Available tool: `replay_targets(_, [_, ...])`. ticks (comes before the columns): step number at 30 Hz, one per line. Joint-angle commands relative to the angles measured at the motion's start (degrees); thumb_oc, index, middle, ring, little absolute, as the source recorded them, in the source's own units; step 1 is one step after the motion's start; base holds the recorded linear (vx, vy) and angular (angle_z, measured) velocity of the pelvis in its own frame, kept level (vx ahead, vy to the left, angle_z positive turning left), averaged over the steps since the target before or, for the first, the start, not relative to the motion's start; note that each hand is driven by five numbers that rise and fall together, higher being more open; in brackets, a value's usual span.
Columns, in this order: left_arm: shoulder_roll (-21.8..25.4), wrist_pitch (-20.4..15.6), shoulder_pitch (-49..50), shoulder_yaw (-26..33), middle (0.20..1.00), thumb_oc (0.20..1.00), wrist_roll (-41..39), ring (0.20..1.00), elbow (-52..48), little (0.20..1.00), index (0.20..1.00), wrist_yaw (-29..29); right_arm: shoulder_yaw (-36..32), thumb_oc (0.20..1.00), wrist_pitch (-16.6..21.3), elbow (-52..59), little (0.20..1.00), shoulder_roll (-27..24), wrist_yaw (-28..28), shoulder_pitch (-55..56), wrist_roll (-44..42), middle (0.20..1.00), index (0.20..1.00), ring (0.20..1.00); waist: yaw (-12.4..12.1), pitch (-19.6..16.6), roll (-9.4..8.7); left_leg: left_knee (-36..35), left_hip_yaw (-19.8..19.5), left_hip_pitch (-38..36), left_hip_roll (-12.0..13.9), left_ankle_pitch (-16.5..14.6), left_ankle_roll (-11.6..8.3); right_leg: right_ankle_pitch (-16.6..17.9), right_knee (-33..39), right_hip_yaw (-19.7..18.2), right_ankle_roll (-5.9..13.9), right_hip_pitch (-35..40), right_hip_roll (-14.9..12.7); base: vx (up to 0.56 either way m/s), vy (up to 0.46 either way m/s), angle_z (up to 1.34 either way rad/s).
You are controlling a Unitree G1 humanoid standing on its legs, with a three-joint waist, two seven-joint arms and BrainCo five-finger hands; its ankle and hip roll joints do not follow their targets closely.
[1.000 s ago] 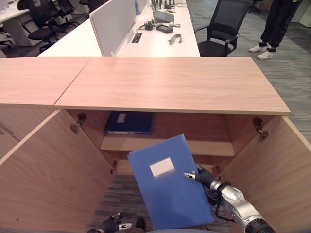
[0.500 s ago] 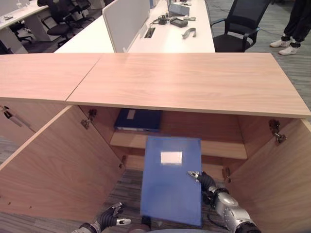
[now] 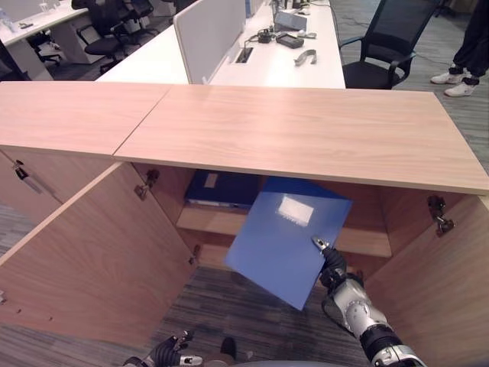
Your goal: Put the empty folder in the office cabinet
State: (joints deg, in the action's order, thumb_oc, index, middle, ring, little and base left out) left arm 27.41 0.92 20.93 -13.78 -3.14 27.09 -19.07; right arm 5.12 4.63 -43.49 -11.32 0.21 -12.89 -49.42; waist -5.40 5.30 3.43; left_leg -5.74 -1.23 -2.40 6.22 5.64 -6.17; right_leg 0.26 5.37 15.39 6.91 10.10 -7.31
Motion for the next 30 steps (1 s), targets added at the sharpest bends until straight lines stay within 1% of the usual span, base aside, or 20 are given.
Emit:
replay_targets(1, [2.78, -1.77, -3.21, -1.91, 1.0, 1.0, -2.26, 1.0, -0.99, 1.0, 1.0, 1.29, -6.11, 0.2, 6.37, -2.33, 0.2, 0.89, -2.71, -10.96, -8.24, 0.2, 0.2, 0.2, -2.31, 2.32, 0.62, 0.74, 0.36, -2.61, 1.65, -5.31, -1.21, -2.74, -2.88, 1.38, 2.38, -1.59, -1.78, -0.01, -0.017, 0.14])
replay_targets(3, [3.21, -1.59, -4.06, -3.05, 1.0, 1.0, -2.85, 1.0, -1.36, 1.0, 1.0, 1.49, -8.77, 0.2, 7.16, -5.44, 0.2, 0.27, -4.03, -14.54, -11.85, 0.2, 0.2, 0.2, -2.81, 2.67, 1.03, 0.74, -0.11, -2.0, 1.52, -5.11, -1.24, -2.92, -3.02, 1.85, 2.41, -1.84, -1.88, -0.01, -0.01, 0.17])
replay_targets(7, [4.23, -1.42, -6.47, -5.63, 1.0, 1.0, -3.61, 1.0, -2.87, 1.0, 1.0, 1.9, -14.71, 0.2, 9.11, -11.42, 0.2, -3.13, -6.85, -22.52, -19.47, 0.2, 0.2, 0.2, -3.97, 3.59, 2.4, 0.74, -1.56, -0.48, 1.06, -4.67, -1.24, -3.37, -3.77, 2.98, 2.43, -2.93, -2.17, -0.02, 0.001, 0.14])
replay_targets(10, [4.83, -1.39, -7.8, -7.5, 1.0, 1.0, -4.23, 1.0, -3.81, 1.0, 1.0, 2.16, -17.81, 0.2, 10.47, -14.48, 0.2, -5.69, -8.78, -27.3, -23.53, 0.2, 0.2, 0.2, -4.43, 4.08, 3.56, 0.74, -2.47, 0.55, 0.69, -4.36, -1.19, -3.8, -5.09, 3.45, 2.44, -4.06, -2.58, -0.03, 0.016, 0.21])
replay_targets(11, [4.86, -1.35, -8.18, -7.69, 1.0, 1.0, -4.31, 1.0, -3.83, 1.0, 1.0, 2.18, -17.95, 0.2, 10.47, -14.93, 0.2, -6.08, -8.67, -27.77, -23.75, 0.2, 0.2, 0.2, -4.54, 4.2, 3.62, 0.74, -2.6, 0.73, 0.67, -4.31, -1.18, -3.92, -5.32, 3.55, 2.44, -4.27, -2.63, -0.02, 0.019, 0.19])
replay_targets(12, [5.15, -1.24, -9.3, -8.67, 1.0, 1.0, -4.5, 1.0, -4.28, 1.0, 1.0, 2.28, -19.86, 0.2, 11.32, -16.79, 0.2, -7.91, -9.56, -30.33, -26.06, 0.2, 0.2, 0.2, -4.91, 4.38, 4.44, 0.74, -3.16, 1.48, 0.43, -4.07, -1.16, -4.33, -6.38, 4.06, 2.44, -5.2, -2.95, -0.01, 0.023, 0.22])
replay_targets(14, [5.62, -0.98, -10.71, -9.79, 1.0, 1.0, -5.0, 1.0, -5.19, 1.0, 1.0, 2.44, -21.53, 0.2, 12.19, -18.8, 0.2, -10.61, -10.61, -33.53, -28.17, 0.2, 0.2, 0.2, -5.32, 4.6, 5.52, 0.74, -4.08, 2.51, 0.08, -3.74, -1.12, -4.93, -7.5, 4.55, 2.5, -6.3, -3.31, 0.0, 0.029, 0.26])
replay_targets(20, [7.31, -0.9, -13.37, -10.91, 1.0, 1.0, -6.63, 1.0, -6.93, 1.0, 1.0, 2.93, -21.57, 0.2, 11.78, -23.69, 0.2, -16.99, -11.73, -40.45, -29.82, 0.2, 0.2, 0.2, -6.13, 5.85, 7.89, 0.98, -4.91, 4.6, -0.02, -3.23, -0.7, -6.79, -13.11, 4.57, 2.48, -11.08, -4.63, -0.02, 0.014, 0.14])
replay_targets(22, [7.3, -0.79, -14.36, -11.11, 1.0, 1.0, -7.45, 1.0, -7.1, 1.0, 1.0, 3.19, -21.15, 0.2, 11.51, -24.22, 0.2, -18.52, -11.84, -42.09, -29.86, 0.2, 0.2, 0.2, -6.17, 6.26, 8.58, 1.1, -4.83, 5.16, -0.08, -3.07, -0.61, -7.25, -14.44, 4.25, 2.47, -12.48, -5.02, 0.0, 0.0, 0.0])
replay_targets(23, [7.26, -0.77, -14.44, -11.13, 1.0, 1.0, -7.48, 1.0, -7.1, 1.0, 1.0, 3.2, -21.12, 0.2, 11.49, -24.32, 0.2, -18.63, -11.8, -42.19, -29.89, 0.2, 0.2, 0.2, -6.22, 6.26, 8.61, 1.11, -4.8, 5.23, -0.09, -3.06, -0.61, -7.32, -14.58, 4.21, 2.46, -12.62, -5.05, -0.02, 0.014, -0.03])
replay_targets(26, [7.79, -0.89, -15.54, -11.31, 1.0, 1.0, -9.46, 1.0, -9.42, 1.0, 1.0, 4.01, -20.83, 0.2, 11.24, -26.1, 0.2, -22.45, -12.05, -45.36, -30.38, 0.2, 0.2, 0.2, -6.5, 7.46, 9.93, 1.76, -4.52, 7.02, -0.11, -2.67, -0.59, -7.99, -17.01, 3.76, 2.57, -15.29, -5.94, -0.01, 0.004, 0.0])
replay_targets(30, [8.32, -0.93, -16.43, -11.42, 1.0, 1.0, -10.55, 1.0, -11.08, 1.0, 1.0, 4.64, -20.18, 0.2, 11.67, -26.63, 0.2, -24.12, -12.45, -48.04, -30.59, 0.2, 0.2, 0.2, -6.85, 8.93, 10.49, 4.56, -4.25, 9.69, -0.38, -3.94, -0.54, -9.66, -20.58, 3.02, 2.68, -18.08, -7.2, -0.02, 0.004, -0.01])
